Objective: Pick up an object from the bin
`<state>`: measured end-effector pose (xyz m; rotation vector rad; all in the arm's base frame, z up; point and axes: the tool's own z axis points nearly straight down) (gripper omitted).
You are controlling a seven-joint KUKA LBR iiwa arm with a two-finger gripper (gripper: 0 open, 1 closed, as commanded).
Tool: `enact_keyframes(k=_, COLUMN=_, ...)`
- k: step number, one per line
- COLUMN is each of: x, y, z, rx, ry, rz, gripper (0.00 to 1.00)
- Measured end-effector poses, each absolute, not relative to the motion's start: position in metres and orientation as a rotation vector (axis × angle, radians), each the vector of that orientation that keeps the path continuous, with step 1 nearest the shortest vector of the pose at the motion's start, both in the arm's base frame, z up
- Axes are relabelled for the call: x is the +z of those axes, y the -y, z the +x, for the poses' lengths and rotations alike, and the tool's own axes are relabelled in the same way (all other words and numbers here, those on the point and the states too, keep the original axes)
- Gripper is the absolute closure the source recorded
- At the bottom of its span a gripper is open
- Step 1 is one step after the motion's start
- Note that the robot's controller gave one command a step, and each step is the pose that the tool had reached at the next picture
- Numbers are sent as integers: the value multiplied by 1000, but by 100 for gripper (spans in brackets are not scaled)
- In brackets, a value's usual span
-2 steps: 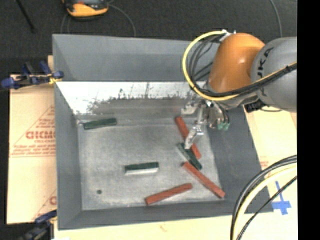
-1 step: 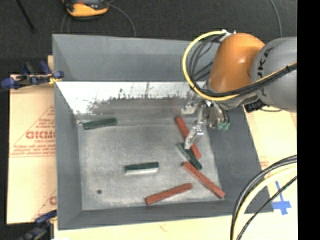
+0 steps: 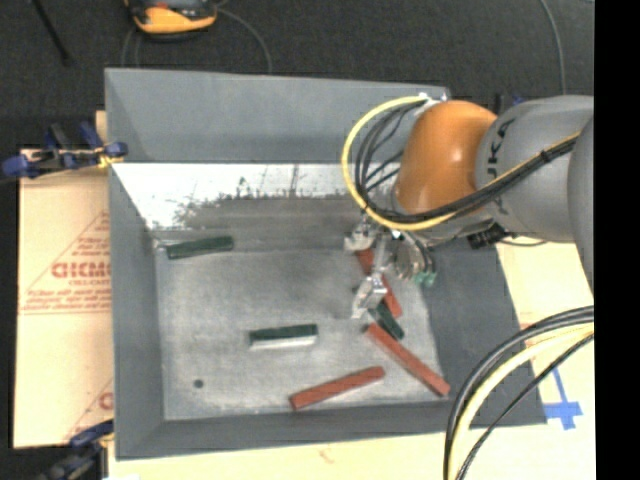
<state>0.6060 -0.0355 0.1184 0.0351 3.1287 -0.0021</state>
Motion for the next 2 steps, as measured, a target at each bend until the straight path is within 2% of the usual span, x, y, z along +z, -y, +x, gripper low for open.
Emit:
enact_keyframes(k=1, x=87, y=66, z=586, rx=4, ry=-3140, rz=23, gripper=0)
enact_keyframes(k=2, x=84, y=82, z=583, rx=2, ry=-3139, rz=26, gripper=0)
